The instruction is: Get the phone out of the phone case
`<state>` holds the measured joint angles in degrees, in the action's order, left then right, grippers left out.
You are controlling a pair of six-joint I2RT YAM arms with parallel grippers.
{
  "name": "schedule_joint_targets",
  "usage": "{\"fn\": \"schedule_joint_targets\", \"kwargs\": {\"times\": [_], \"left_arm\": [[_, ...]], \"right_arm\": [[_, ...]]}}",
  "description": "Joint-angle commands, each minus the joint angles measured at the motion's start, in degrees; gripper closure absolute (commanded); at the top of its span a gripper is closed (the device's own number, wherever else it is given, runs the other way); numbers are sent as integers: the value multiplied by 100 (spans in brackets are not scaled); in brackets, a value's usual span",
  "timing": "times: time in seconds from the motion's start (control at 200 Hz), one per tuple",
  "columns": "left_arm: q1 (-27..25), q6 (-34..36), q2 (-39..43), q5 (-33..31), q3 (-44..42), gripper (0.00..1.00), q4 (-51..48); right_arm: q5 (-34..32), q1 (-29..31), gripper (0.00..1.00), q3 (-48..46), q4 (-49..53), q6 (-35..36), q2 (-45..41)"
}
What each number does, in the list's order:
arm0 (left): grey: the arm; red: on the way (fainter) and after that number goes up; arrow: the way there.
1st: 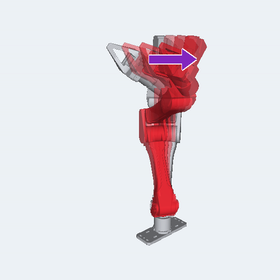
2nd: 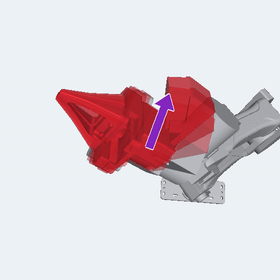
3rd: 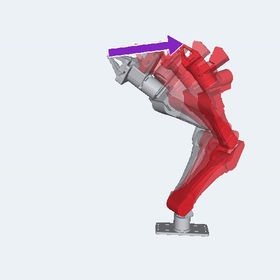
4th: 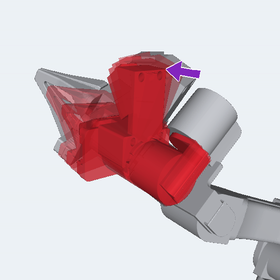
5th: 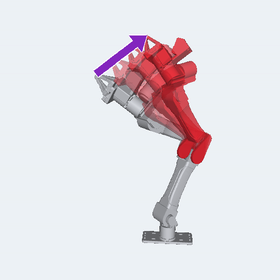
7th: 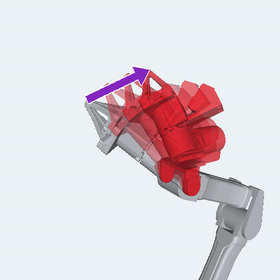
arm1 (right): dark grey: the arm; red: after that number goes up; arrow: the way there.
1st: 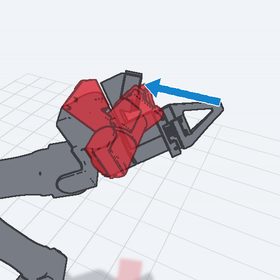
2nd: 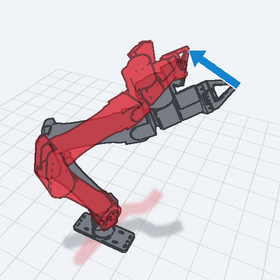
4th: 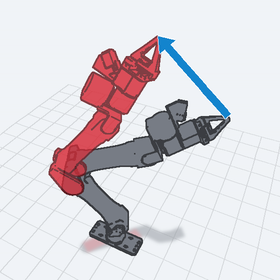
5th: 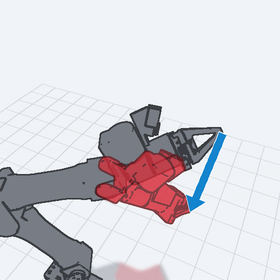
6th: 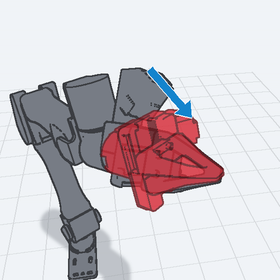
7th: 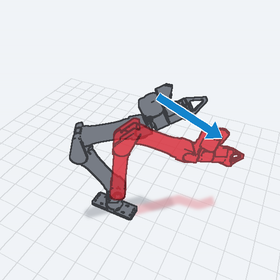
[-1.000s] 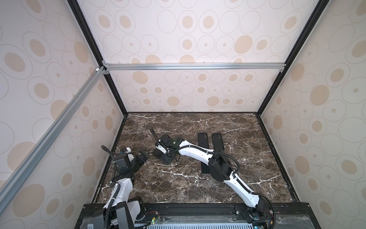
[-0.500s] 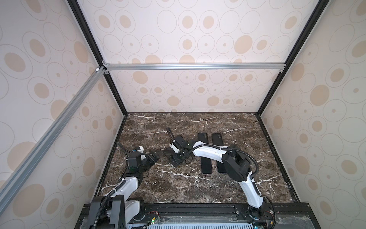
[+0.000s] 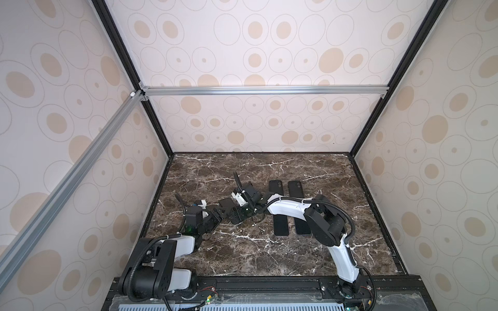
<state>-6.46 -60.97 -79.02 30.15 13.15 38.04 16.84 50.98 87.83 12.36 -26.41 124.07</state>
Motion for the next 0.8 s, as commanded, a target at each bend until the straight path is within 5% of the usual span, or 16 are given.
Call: {"fn": "schedule_joint_targets", "kwargs": {"times": [0.0, 0.505, 0.795], "left_arm": [[-92, -282, -275, 61, 109, 38, 697], [-224, -314, -821, 109, 242, 74, 977], [-259, -310, -913, 149, 228, 79, 1036]], "right_arm": [[113, 25, 28, -122, -84, -66, -171], [89, 25, 28, -7, -6, 101, -98], [165, 24, 28, 6, -23, 246, -102]]}}
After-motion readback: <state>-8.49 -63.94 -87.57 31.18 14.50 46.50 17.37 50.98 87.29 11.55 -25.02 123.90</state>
